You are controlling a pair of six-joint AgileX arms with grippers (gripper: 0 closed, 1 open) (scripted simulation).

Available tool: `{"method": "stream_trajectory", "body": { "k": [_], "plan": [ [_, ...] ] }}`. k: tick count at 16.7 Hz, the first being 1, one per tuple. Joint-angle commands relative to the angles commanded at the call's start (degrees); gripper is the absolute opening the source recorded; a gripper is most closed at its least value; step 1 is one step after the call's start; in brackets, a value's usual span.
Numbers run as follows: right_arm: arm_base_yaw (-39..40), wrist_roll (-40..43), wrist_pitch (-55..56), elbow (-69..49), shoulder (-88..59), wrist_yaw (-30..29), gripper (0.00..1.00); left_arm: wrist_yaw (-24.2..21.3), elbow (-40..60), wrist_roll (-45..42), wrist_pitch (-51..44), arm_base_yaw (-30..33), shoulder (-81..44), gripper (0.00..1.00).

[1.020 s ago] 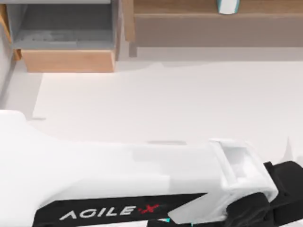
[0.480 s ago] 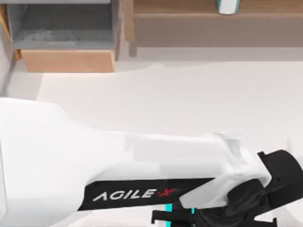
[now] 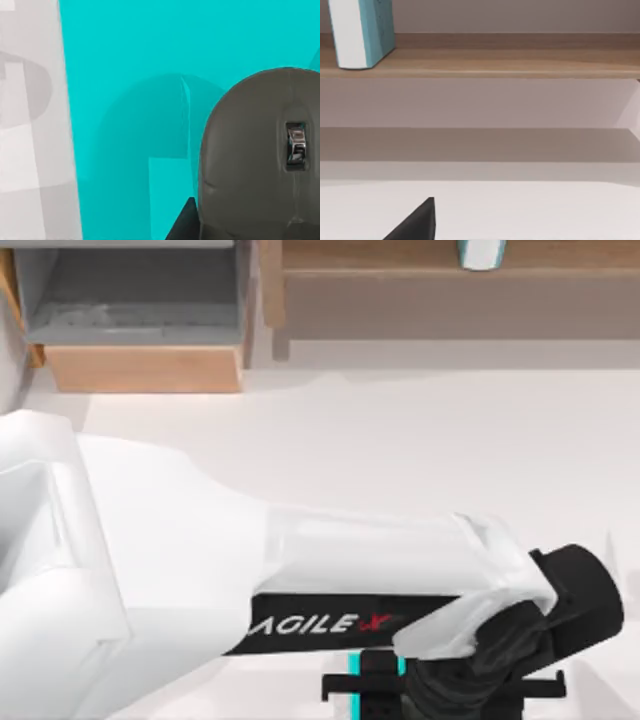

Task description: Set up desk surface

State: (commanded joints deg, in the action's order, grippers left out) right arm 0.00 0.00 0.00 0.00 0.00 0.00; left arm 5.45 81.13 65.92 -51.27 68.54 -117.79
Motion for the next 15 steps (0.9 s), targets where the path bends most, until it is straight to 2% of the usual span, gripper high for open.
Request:
{"method": "stream_trajectory", "body": {
  "k": [2, 15],
  "plan": [
    [0.0, 0.0, 0.0, 0.0, 0.0, 0.0, 1.0, 0.0, 0.0, 0.0, 0.0, 0.0, 0.0, 0.0],
    [0.0, 0.0, 0.0, 0.0, 0.0, 0.0, 1.0, 0.0, 0.0, 0.0, 0.0, 0.0, 0.0, 0.98]
  ]
}}
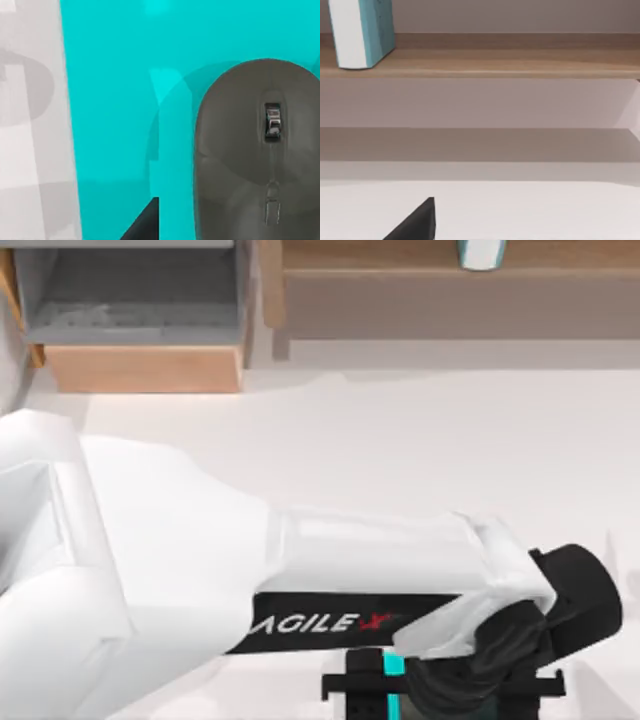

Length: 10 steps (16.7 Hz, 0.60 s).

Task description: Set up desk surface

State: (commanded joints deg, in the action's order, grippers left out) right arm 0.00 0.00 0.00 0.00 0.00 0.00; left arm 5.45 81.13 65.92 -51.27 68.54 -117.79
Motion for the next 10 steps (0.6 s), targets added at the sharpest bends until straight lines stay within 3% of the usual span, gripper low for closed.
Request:
{"method": "stream_trajectory", "body": {
  "k": [10],
  "plan": [
    [0.0, 0.0, 0.0, 0.0, 0.0, 0.0, 1.0, 0.0, 0.0, 0.0, 0.0, 0.1, 0.0, 1.0]
  ]
}}
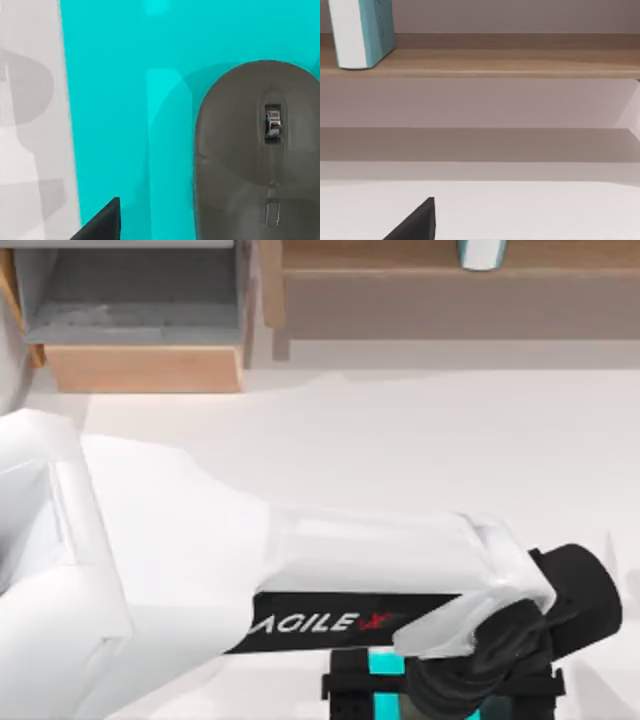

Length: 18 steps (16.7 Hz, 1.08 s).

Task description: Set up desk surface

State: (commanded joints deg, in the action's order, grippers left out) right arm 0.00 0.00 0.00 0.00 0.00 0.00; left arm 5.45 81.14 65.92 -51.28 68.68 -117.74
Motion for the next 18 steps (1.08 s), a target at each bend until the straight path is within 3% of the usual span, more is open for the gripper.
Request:
{"method": "stream_trajectory", "body": {
  "k": [4, 7, 13, 18],
  "plan": [
    [0.0, 0.0, 0.0, 0.0, 0.0, 0.0, 1.0, 1.1, -1.0, -4.6, 5.2, -0.2, 1.9, 1.0],
    [0.0, 0.0, 0.0, 0.0, 0.0, 0.0, 1.0, 2.8, -3.5, -13.5, 15.4, -1.0, 4.9, 1.0],
    [0.0, 0.0, 0.0, 0.0, 0.0, 0.0, 1.0, 6.2, -14.7, -40.9, 49.5, -6.6, 13.0, 1.0],
    [0.0, 0.0, 0.0, 0.0, 0.0, 0.0, 1.0, 7.0, -27.5, -65.4, 78.8, -15.7, 17.6, 1.0]
  ]
}}
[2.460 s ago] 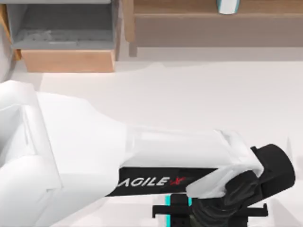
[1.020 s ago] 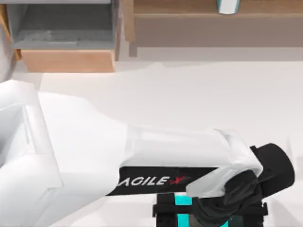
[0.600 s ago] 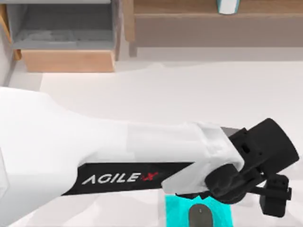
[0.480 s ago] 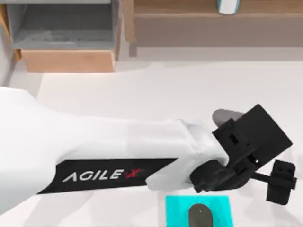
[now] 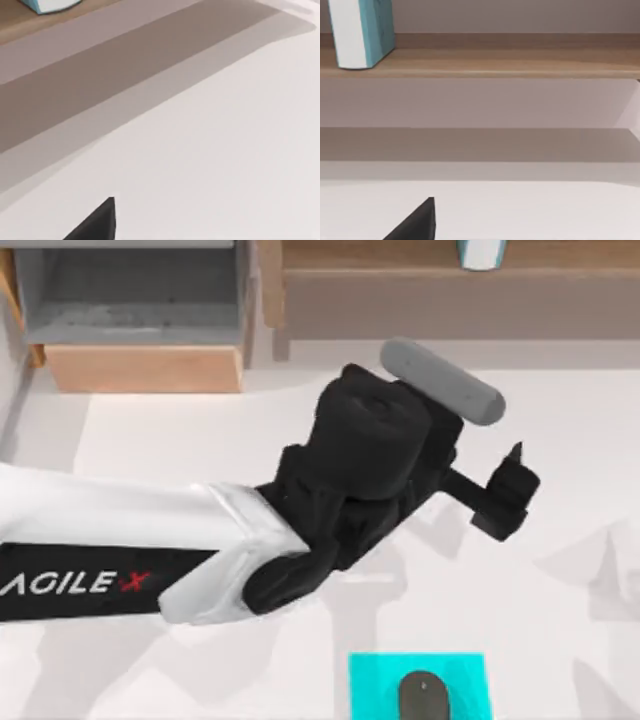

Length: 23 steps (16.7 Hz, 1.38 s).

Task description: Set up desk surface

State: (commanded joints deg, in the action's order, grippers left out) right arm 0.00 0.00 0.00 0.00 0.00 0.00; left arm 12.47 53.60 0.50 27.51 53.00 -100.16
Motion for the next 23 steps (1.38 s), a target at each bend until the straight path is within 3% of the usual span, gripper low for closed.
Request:
{"method": "stream_trajectory", "body": {
  "k": [4, 10, 17, 23],
  "plan": [
    [0.0, 0.0, 0.0, 0.0, 0.0, 0.0, 1.0, -2.7, -10.9, -19.1, 21.5, -11.2, 1.8, 1.0],
    [0.0, 0.0, 0.0, 0.0, 0.0, 0.0, 1.0, -12.3, -25.6, -44.2, 44.8, -33.1, -0.1, 1.0],
    [0.0, 0.0, 0.0, 0.0, 0.0, 0.0, 1.0, -23.9, -38.0, -70.5, 58.7, -61.2, -7.4, 1.0],
    [0.0, 0.0, 0.0, 0.0, 0.0, 0.0, 1.0, -26.8, -38.0, -88.1, 64.4, -78.8, -11.8, 1.0]
  ]
}}
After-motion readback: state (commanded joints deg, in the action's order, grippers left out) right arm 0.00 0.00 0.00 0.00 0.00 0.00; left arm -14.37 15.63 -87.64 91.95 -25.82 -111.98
